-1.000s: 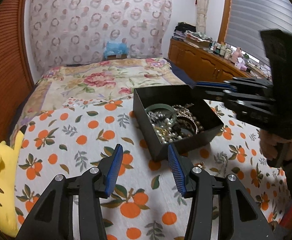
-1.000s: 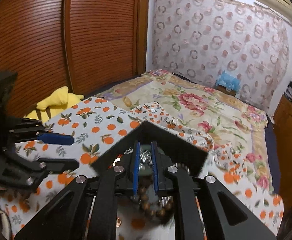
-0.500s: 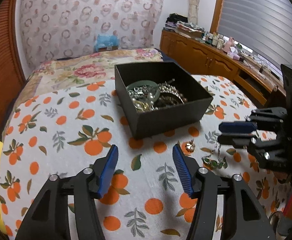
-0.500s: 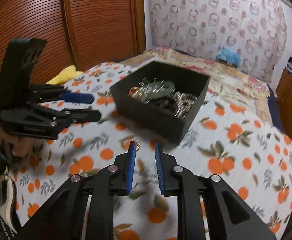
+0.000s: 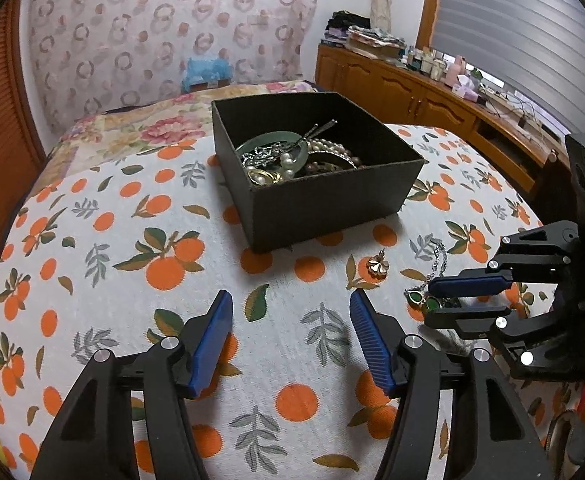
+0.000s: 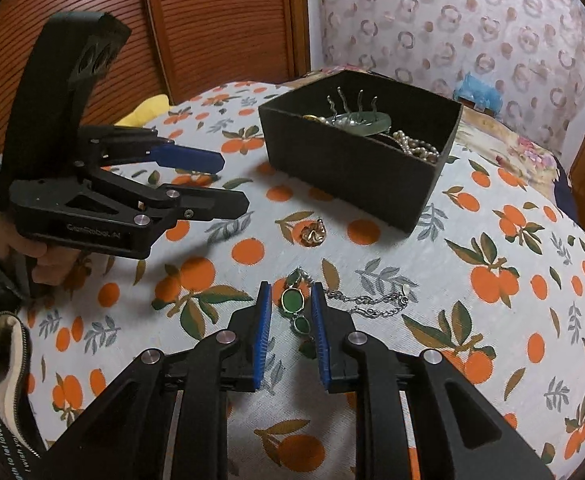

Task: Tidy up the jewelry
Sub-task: 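Grasp the green-stone chain bracelet with right tool while left grasps the flower charm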

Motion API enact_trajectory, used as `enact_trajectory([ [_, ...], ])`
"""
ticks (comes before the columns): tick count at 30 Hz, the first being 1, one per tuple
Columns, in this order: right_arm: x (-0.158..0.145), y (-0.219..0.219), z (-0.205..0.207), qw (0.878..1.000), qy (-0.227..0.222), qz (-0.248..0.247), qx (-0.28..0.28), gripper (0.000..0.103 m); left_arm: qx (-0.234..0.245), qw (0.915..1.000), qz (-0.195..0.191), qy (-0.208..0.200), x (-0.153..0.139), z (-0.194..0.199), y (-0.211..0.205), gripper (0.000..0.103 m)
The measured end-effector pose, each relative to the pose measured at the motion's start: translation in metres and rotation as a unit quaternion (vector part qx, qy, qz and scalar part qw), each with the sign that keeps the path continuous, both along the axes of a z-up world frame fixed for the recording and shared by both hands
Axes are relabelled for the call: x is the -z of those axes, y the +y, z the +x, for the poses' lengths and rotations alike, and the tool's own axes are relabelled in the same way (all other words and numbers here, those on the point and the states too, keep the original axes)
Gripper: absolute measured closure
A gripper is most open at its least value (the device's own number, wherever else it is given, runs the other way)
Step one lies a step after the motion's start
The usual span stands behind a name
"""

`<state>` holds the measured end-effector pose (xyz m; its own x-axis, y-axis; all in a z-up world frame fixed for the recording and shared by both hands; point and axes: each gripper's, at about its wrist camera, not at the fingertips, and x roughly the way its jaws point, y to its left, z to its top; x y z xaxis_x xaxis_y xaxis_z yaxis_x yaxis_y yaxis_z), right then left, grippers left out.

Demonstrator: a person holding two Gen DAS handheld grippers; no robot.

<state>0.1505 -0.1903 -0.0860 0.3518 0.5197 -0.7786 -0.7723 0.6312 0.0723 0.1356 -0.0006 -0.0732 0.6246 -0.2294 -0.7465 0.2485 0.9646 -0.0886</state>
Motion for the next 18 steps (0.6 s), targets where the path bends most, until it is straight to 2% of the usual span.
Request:
enact_trajectory([
  [3, 0.000, 0.003, 0.000, 1.000, -0.012, -0.011, -0.002, 0.081, 0.003, 1.0000, 0.002, 0.002, 0.001, 0.001, -0.003, 0.045],
  [6, 0.000, 0.008, -0.005, 0.998, -0.042, -0.037, -0.010, 0.084, 0.010, 0.9999, 0.009, 0.005, 0.001, 0.001, -0.007, 0.045],
  [7, 0.000, 0.008, -0.005, 0.998, -0.043, -0.040, -0.010, 0.090, 0.016, 0.9997, 0.016, 0.005, 0.002, 0.000, -0.011, 0.045],
  [12, -0.003, -0.007, 0.000, 0.998, -0.045, -0.036, 0.006, 0.090, 0.042, 0.9984, 0.037, 0.007, 0.002, 0.001, -0.026, 0.045],
  [18, -0.010, -0.036, 0.006, 0.998, -0.048, -0.017, 0.040, 0.090, 0.054, 0.9979, 0.034, 0.010, 0.000, 0.008, -0.037, 0.045],
])
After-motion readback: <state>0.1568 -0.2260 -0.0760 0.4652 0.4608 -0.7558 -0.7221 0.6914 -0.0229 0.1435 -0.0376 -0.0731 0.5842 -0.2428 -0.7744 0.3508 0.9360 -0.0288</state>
